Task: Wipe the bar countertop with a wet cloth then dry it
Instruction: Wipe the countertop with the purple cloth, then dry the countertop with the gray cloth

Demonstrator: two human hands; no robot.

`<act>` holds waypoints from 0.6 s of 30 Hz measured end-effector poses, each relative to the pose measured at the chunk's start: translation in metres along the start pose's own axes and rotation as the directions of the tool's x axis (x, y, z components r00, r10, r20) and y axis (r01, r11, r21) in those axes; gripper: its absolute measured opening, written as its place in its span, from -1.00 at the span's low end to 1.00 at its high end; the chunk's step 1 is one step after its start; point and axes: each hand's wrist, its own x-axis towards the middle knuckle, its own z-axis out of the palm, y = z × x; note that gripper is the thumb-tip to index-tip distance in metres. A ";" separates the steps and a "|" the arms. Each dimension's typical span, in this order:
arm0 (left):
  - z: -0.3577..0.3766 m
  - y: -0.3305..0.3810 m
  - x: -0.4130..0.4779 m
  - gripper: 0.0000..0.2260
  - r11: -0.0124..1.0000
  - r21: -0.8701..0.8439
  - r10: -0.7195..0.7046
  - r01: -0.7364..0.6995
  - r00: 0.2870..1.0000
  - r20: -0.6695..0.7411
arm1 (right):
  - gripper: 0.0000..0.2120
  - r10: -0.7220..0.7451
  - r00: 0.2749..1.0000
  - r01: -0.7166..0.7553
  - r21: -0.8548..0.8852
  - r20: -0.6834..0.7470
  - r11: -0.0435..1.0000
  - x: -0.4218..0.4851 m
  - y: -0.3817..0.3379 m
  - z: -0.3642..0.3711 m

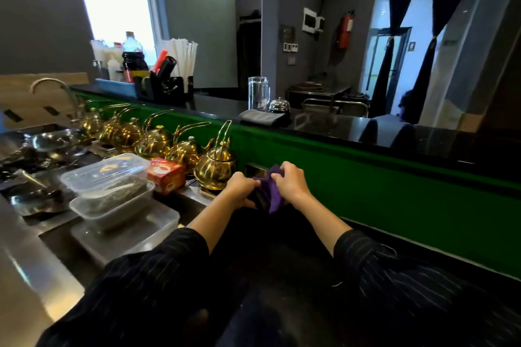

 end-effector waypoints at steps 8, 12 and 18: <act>-0.075 -0.022 0.007 -0.80 0.974 -0.164 -0.141 0.159 0.983 0.116 | -0.72 -0.234 0.906 0.214 0.094 0.352 0.972 -0.015 -0.031 0.070; -0.106 -0.038 0.020 -0.71 0.987 -0.091 -0.114 0.131 0.978 0.173 | -0.58 -0.238 0.952 0.255 -0.071 0.193 0.964 -0.007 -0.022 0.096; -0.121 -0.044 0.034 -0.66 0.992 0.119 -0.079 0.051 0.967 0.243 | -0.42 -0.134 0.899 0.059 0.187 0.418 0.981 0.009 -0.020 0.114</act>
